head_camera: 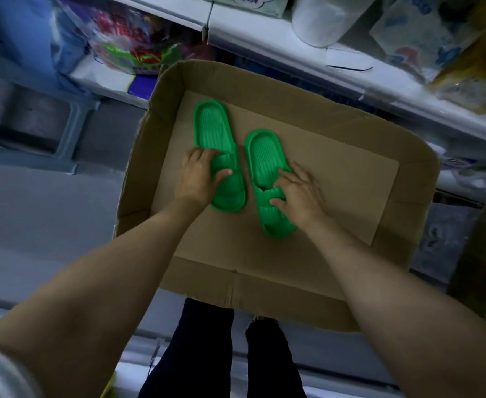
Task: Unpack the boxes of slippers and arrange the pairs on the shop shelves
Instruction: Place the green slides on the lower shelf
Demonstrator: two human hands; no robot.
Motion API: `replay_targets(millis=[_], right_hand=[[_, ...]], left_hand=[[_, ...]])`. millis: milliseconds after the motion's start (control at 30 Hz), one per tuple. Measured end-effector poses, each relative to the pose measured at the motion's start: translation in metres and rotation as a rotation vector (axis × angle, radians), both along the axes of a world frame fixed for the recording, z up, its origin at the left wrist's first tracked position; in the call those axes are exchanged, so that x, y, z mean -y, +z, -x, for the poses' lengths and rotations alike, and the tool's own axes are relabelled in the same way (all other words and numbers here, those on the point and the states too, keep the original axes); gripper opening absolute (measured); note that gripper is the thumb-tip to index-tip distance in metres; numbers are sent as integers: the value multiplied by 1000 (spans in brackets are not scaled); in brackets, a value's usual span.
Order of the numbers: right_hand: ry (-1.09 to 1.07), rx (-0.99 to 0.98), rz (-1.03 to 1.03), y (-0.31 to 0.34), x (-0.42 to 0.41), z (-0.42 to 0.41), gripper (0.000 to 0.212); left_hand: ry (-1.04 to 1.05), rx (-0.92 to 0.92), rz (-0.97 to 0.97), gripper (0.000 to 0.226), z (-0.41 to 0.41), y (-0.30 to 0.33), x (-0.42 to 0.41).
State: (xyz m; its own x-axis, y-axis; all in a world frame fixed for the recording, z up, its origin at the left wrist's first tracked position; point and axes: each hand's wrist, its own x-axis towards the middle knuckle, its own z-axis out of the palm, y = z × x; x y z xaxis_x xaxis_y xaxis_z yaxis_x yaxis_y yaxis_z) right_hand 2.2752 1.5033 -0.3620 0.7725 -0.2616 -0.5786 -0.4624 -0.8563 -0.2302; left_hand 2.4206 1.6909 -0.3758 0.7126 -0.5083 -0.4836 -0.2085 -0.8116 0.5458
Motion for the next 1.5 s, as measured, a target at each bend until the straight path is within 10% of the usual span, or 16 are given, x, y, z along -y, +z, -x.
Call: replay_targets(millis=[467, 900, 1500], right_hand=[[-576, 64, -246, 59, 31, 110, 34], [-336, 554, -188, 307, 77, 181, 34], [-77, 1000, -111, 575, 82, 173, 25]], left_hand=[[-84, -183, -65, 34, 80, 57, 14], [-141, -151, 525, 16, 143, 304, 37], [-216, 282, 833, 34, 125, 563, 36]])
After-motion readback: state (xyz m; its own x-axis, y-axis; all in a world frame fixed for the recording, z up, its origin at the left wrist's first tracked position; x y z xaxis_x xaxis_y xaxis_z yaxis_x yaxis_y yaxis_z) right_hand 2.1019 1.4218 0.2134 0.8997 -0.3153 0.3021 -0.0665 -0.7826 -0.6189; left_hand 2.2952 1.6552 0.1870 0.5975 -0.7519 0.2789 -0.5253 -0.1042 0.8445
